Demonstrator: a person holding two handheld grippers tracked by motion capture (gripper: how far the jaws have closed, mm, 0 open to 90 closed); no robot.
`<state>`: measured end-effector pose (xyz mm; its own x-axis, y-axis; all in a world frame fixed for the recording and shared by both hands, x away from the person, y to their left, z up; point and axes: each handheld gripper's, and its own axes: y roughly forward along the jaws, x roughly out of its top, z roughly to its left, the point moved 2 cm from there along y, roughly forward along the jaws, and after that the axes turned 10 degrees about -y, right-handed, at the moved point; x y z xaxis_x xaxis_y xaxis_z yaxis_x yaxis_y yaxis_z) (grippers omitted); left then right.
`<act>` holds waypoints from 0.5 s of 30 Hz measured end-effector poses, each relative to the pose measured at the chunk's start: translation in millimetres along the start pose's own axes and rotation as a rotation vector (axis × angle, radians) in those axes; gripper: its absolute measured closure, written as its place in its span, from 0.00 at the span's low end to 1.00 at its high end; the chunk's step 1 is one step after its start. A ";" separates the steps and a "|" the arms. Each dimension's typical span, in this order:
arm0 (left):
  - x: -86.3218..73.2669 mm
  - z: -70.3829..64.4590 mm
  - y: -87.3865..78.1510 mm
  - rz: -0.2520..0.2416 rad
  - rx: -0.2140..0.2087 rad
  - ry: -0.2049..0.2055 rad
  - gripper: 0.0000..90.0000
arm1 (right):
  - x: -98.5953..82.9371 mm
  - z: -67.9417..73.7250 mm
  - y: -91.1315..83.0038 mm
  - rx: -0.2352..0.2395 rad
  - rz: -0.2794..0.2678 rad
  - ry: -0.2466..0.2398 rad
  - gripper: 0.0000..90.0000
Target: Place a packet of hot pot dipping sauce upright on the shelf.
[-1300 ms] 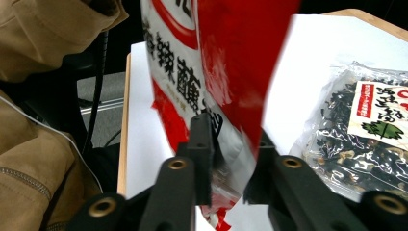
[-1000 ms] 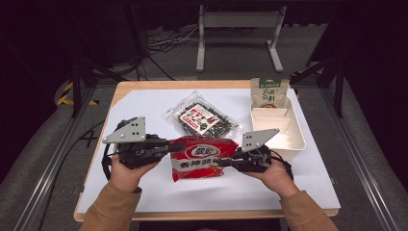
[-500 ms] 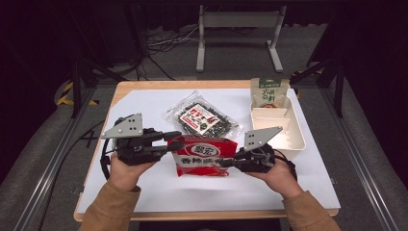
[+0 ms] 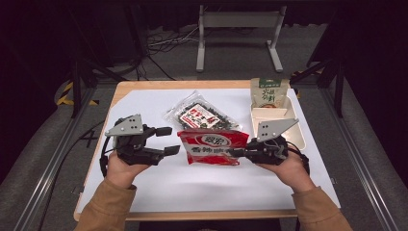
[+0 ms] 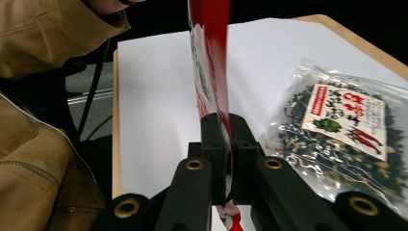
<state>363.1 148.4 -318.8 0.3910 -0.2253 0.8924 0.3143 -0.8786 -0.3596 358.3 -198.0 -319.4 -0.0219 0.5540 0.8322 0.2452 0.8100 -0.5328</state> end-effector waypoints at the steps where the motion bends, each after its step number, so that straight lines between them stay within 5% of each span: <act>1: -0.7 1.3 -0.1 0.000 0.005 0.000 0.35 | 0.6 -1.5 -2.7 -0.007 0.004 -0.002 0.97; 15: -14.4 17.5 2.0 0.044 0.043 -0.030 0.31 | 2.8 -23.0 -38.7 -0.106 0.033 0.010 0.97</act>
<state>373.2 157.2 -337.2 0.4306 -0.2506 0.8670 0.3328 -0.8488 -0.4107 371.1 -232.2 -292.8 -0.0031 0.5777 0.8163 0.3463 0.7664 -0.5411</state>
